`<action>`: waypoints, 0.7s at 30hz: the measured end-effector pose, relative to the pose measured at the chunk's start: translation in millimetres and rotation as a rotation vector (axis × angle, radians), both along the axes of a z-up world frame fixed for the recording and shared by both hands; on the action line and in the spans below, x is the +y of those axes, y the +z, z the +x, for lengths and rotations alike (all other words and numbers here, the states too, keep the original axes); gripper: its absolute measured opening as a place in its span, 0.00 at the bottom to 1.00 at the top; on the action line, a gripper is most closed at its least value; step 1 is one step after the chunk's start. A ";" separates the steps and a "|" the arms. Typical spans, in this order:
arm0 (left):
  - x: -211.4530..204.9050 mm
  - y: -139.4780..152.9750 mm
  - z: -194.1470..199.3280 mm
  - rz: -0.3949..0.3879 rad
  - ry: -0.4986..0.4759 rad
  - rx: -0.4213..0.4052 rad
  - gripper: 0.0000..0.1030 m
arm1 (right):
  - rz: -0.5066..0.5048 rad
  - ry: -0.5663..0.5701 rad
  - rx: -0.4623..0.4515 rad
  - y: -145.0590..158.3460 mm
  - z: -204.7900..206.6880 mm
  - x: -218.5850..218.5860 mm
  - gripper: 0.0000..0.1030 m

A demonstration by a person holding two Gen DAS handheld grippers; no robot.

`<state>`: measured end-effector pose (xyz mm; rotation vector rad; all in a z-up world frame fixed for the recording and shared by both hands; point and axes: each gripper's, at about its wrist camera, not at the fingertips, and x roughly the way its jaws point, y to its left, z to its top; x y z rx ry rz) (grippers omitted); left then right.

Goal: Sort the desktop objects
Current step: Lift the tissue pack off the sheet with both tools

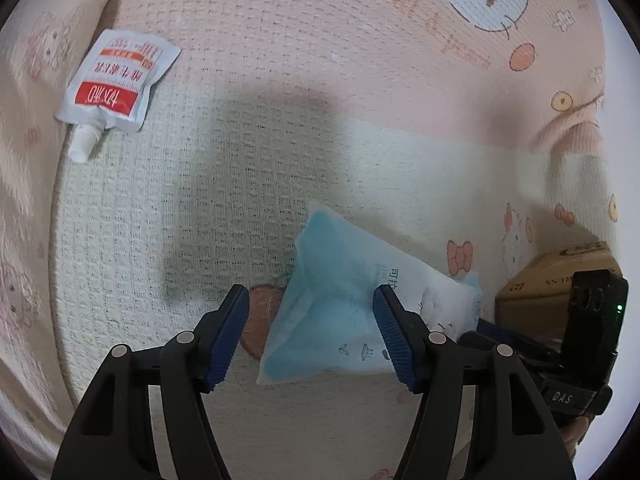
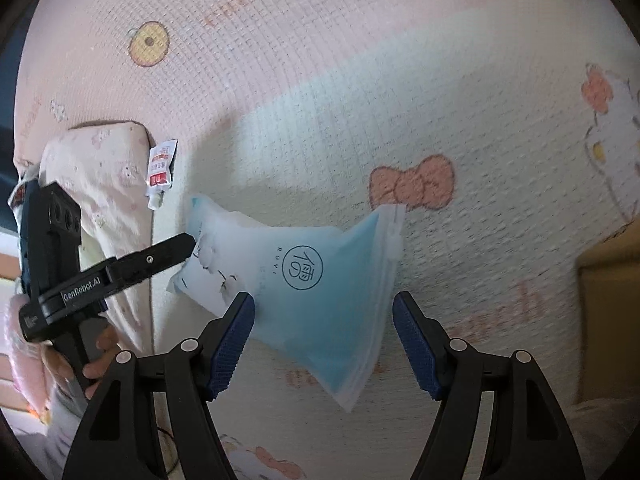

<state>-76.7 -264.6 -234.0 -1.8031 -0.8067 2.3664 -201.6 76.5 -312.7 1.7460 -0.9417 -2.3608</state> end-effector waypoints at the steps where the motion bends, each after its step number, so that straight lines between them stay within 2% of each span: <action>1: -0.7 -0.5 0.1 0.008 0.003 -0.001 0.66 | -0.009 -0.005 -0.002 -1.2 -1.3 1.2 0.68; 8: -4.6 -11.4 6.4 0.116 0.053 -0.035 0.69 | 0.028 0.019 -0.019 2.9 -7.7 0.7 0.68; 11: -2.1 -9.3 10.6 0.104 0.064 -0.023 0.68 | 0.038 0.037 -0.020 3.5 -9.7 -0.6 0.68; 16: 12.5 -8.4 11.7 0.128 0.019 -0.032 0.68 | -0.009 0.022 -0.039 -1.7 -9.5 2.8 0.68; 21: 28.1 -6.0 12.5 0.146 -0.036 -0.032 0.68 | 0.063 0.061 -0.034 6.9 -10.5 -6.6 0.70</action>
